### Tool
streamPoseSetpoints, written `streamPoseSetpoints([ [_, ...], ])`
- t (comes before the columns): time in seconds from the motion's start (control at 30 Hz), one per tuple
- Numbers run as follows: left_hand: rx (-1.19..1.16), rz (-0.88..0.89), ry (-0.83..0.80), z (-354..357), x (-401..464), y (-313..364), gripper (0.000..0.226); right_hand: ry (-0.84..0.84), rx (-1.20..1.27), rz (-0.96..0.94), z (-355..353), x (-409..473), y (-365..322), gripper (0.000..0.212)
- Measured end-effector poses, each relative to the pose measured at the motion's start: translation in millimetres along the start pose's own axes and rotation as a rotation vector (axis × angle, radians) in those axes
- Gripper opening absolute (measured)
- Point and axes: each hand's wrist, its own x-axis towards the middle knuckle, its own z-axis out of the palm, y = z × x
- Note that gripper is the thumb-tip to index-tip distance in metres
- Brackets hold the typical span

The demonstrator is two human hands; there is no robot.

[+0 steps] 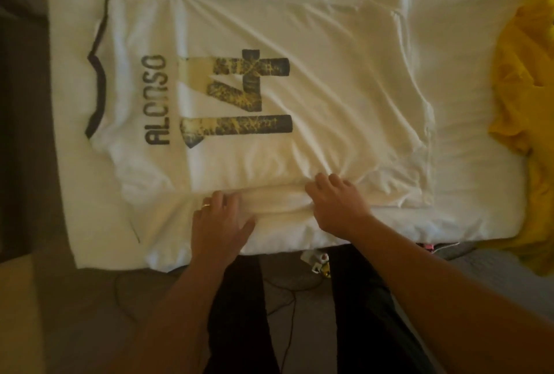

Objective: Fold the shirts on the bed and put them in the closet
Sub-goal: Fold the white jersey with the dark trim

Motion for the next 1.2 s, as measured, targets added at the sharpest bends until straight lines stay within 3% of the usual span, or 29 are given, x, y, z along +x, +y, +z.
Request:
streamPoseSetpoints([
  [0.07, 0.009, 0.073, 0.023, 7.2, -6.7, -8.9, 0.019, -0.062, -0.056, -0.016, -0.5, 4.6, -5.0, 0.029],
  [0.2, -0.249, 0.043, -0.095, -3.8, -10.2, -2.2, 0.011, -0.267, -0.118, 0.068, -15.8, 7.6, -6.2, 0.023],
  [0.3, -0.551, -0.143, 0.002, -14.5, -13.6, -18.0, 0.017, -0.368, -0.161, 0.084, -34.4, 24.9, -35.2, 0.027],
  [0.4, -0.568, -0.422, 0.251, -24.6, -20.1, -56.4, 0.028, -0.341, -0.032, 0.044, -41.3, 48.3, -82.5, 0.035],
  [0.5, -0.52, -0.875, 0.15, -27.7, -31.9, -109.5, 0.043, -0.284, 0.135, -0.043, -42.9, 72.1, -141.7, 0.034],
  [0.57, -0.598, -1.02, 0.044, -28.5, -39.2, -136.4, 0.057, -0.249, 0.161, -0.146, -39.7, 83.1, -177.8, 0.036],
  [0.7, -0.909, -1.072, -0.045, -21.6, -39.5, -154.2, 0.057, -0.231, 0.064, -0.253, -27.7, 89.2, -210.2, 0.038],
  [0.8, -0.99, -0.973, -0.102, -18.3, -42.3, -155.2, 0.033, -0.292, 0.057, -0.253, -25.6, 88.6, -213.9, 0.043],
  [0.9, -1.138, -0.992, -0.01, -21.2, -52.4, -159.0, 0.033, -0.383, 0.261, -0.16, -33.9, 90.0, -209.8, 0.038],
  [0.97, -1.218, -1.057, 0.053, -21.4, -59.8, -159.6, 0.029, -0.337, 0.364, -0.094, -39.2, 87.6, -197.4, 0.028],
  [1.1, -1.086, -1.113, 0.119, -19.9, -63.5, -150.5, 0.024, -0.188, 0.116, -0.139, -38.2, 66.6, -149.0, 0.029],
  [1.2, -0.684, -1.075, 0.063, -26.4, -53.4, -132.0, 0.034, -0.172, -0.101, -0.121, -30.5, 44.5, -107.2, 0.042],
])
